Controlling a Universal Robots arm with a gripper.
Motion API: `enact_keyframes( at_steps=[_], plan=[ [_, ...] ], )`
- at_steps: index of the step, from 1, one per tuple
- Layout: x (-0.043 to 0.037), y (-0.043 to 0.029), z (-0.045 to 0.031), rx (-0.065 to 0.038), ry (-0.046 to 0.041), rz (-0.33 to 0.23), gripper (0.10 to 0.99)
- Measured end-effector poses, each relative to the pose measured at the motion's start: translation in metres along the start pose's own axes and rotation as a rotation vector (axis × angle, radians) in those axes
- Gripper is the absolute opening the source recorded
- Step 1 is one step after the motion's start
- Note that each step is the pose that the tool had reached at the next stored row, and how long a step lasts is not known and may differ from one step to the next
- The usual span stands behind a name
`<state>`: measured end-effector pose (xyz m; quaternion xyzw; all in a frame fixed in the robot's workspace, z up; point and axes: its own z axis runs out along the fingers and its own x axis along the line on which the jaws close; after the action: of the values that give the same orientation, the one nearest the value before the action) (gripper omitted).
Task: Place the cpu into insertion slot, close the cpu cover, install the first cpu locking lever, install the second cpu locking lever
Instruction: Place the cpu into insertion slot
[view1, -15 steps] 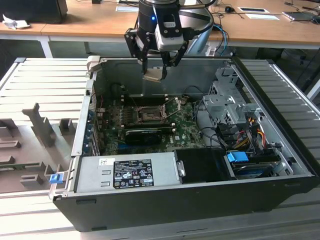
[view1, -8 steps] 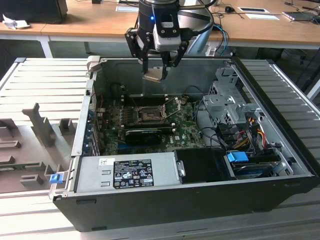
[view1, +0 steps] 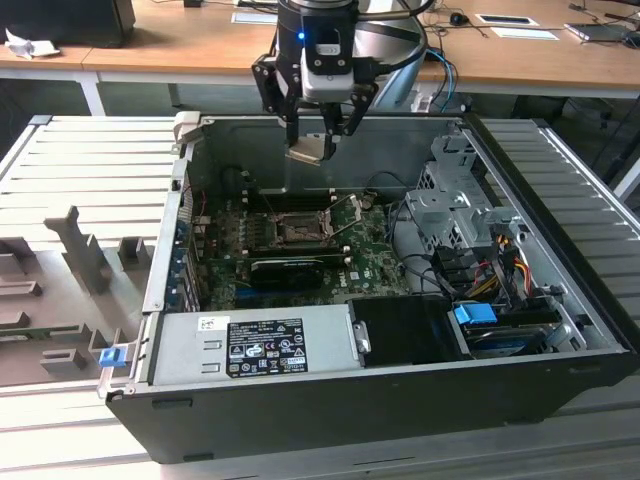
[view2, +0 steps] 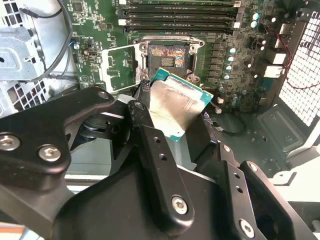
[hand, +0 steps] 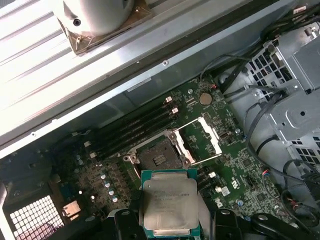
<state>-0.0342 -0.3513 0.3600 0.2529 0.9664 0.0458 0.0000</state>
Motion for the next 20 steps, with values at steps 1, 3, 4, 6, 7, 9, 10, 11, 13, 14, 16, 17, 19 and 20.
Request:
enact_keyframes(
  at_steps=[1,3,4,6,7,9,10,11,13,14,16,17,19,20],
  plan=[
    [0.0000,0.0000,0.0000,0.000,-0.0010,0.012,0.525],
    [0.0000,0.0000,0.0000,-0.001,-0.0025,0.029,0.525],
    [0.0000,0.0000,0.0000,-0.001,-0.0029,0.033,0.525],
    [0.0000,0.0000,0.0000,-0.001,-0.0040,0.045,0.525],
    [0.0000,0.0000,0.0000,-0.001,-0.0044,0.050,0.525],
    [0.0000,0.0000,0.0000,-0.001,-0.0053,0.060,0.525],
    [0.0000,0.0000,0.0000,-0.001,-0.0057,0.064,0.525],
    [0.0000,0.0000,0.0001,-0.001,-0.0060,0.068,0.525],
    [0.0000,0.0000,0.0001,-0.002,-0.0068,0.077,0.525],
    [0.0000,0.0000,0.0001,-0.002,-0.0075,0.085,0.525],
    [0.0000,0.0000,0.0002,-0.002,-0.0087,0.099,0.525],
    [0.0000,0.0000,0.0001,-0.002,-0.0091,0.102,0.525],
    [0.0000,0.0000,0.0001,-0.003,-0.0100,0.112,0.525],
    [0.0000,0.0000,0.0002,-0.003,-0.0103,0.116,0.525]
  ],
)
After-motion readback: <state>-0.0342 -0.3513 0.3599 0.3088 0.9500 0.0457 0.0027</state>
